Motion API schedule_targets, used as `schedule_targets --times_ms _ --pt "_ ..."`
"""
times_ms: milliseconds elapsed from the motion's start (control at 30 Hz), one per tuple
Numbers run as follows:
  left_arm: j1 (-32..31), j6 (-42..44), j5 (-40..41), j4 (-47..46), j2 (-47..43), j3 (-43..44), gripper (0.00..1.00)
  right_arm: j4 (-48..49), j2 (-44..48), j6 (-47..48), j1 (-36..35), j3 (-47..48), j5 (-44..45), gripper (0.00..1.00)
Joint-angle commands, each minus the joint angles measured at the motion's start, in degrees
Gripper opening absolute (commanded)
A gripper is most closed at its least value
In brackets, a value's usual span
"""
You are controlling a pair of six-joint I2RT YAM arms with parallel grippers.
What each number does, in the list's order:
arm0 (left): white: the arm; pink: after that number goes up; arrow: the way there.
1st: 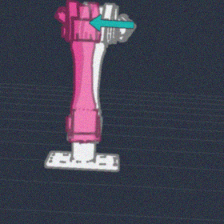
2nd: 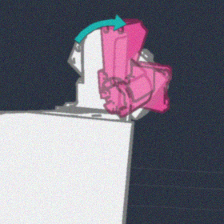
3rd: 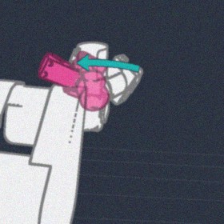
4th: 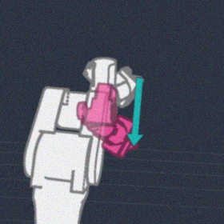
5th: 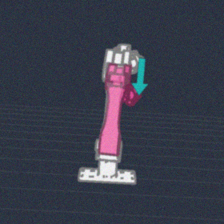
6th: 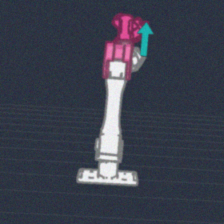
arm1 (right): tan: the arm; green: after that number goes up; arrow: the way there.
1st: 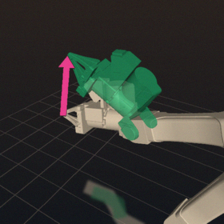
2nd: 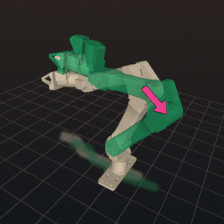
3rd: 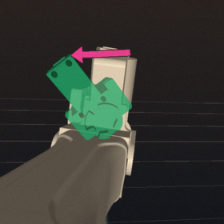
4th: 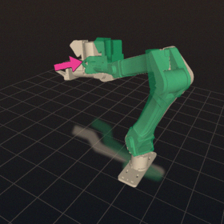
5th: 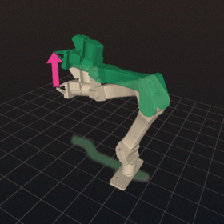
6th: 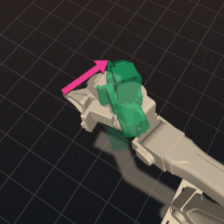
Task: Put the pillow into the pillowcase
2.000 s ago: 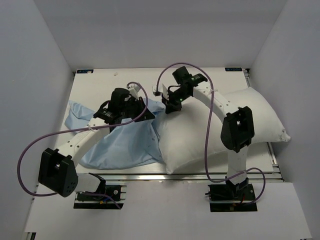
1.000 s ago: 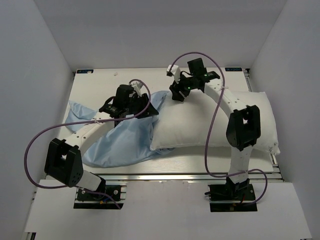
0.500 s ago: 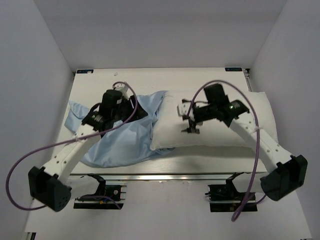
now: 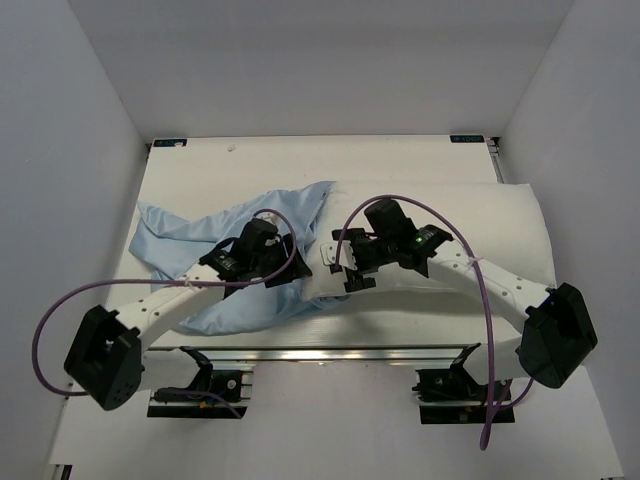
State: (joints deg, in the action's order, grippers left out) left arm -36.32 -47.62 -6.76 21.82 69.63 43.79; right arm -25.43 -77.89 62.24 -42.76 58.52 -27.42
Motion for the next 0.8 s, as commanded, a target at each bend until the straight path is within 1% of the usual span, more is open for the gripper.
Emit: schedule_targets --times_ms 0,233,433,533,633,667,767 --pt "-0.6 -0.6 3.5 -3.4 3.2 2.9 0.66 4.1 -0.2 -0.5 -0.2 1.4 2.7 0.89" --pt "-0.6 0.1 9.0 -2.8 6.0 4.5 0.61 4.4 0.3 -0.8 -0.2 -0.4 2.9 0.89" --pt "-0.6 0.3 10.0 -4.5 3.5 5.1 0.61 5.0 -0.3 -0.5 -0.1 -1.8 4.5 0.89" --pt "-0.6 0.2 10.3 -6.3 2.0 3.5 0.61 5.0 -2.1 -0.3 -0.1 -2.0 5.5 0.85" --pt "-0.5 0.2 11.0 -5.7 2.9 3.4 0.61 4.5 -3.9 -0.9 -0.2 -1.1 6.2 0.79" --pt "-0.5 0.2 11.0 -5.6 3.2 3.4 0.60 4.3 -4.3 -1.2 -0.2 -0.9 6.3 0.77" --pt "-0.5 0.2 11.2 -5.7 4.7 3.4 0.53 3.9 -4.4 -1.5 -0.2 -0.4 6.2 0.75"
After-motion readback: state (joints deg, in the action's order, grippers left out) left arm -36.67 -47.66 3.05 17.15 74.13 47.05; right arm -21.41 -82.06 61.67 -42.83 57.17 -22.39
